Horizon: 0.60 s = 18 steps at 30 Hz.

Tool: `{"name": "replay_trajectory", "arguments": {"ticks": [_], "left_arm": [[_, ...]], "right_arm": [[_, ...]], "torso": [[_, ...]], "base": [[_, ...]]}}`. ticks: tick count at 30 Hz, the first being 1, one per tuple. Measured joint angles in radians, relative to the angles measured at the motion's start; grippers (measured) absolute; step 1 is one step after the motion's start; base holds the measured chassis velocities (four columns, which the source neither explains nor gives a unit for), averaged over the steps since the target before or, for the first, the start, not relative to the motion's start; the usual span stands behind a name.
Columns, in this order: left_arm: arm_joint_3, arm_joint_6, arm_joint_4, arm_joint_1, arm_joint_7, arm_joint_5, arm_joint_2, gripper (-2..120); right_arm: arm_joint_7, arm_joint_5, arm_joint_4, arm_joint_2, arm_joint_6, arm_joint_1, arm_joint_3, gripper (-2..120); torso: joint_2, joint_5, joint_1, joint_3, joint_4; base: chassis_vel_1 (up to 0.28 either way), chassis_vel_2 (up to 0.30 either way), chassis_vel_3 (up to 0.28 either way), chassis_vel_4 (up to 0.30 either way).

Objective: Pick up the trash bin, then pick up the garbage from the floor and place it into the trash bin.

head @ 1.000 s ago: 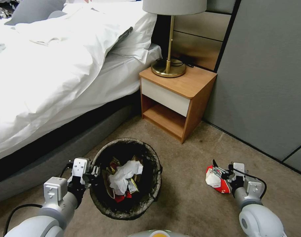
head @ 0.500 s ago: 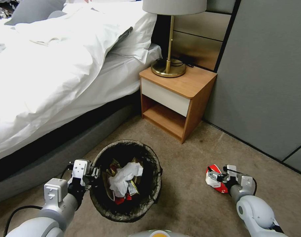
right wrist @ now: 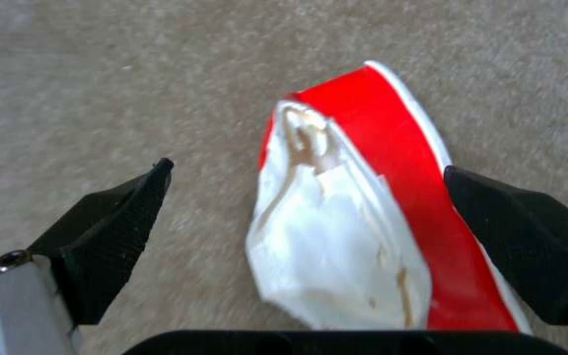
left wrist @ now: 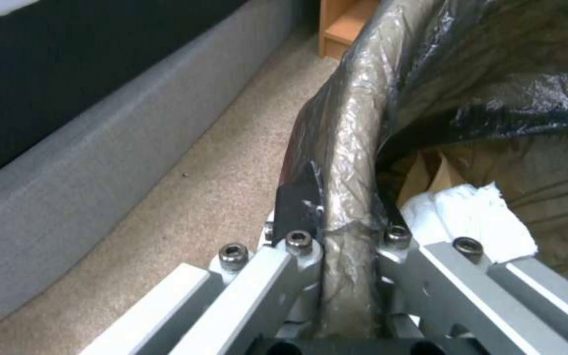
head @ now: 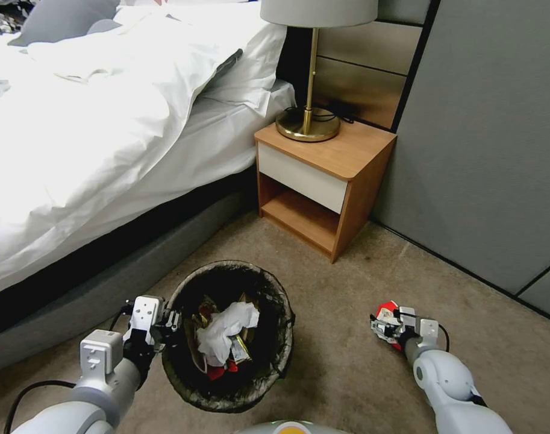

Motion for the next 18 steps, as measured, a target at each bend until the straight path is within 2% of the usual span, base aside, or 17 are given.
{"name": "replay_trajectory", "arguments": {"ticks": [5, 9, 18], "left_arm": [[0.000, 0.000, 0.000, -0.003, 0.000, 0.000, 0.004, 1], [0.004, 0.000, 0.000, -0.007, 0.001, -0.001, 0.006, 1], [0.008, 0.000, 0.000, -0.016, 0.003, -0.005, 0.016, 1]], "right_arm": [[0.029, -0.001, -0.055, 0.008, 0.012, 0.042, -0.007, 100], [0.032, 0.000, -0.079, 0.009, 0.018, 0.054, -0.007, 95], [0.016, 0.002, -0.089, 0.008, 0.026, 0.037, -0.007, 61]], "torso": [[0.000, 0.0000, 0.000, 0.000, 0.0000], [0.000, -0.0001, 0.000, 0.000, 0.0000], [0.000, -0.0002, 0.000, 0.000, 0.0000]], "base": [[0.000, 0.000, 0.000, 0.000], [0.000, 0.000, 0.000, 0.000], [0.000, 0.000, 0.000, 0.000]]}}
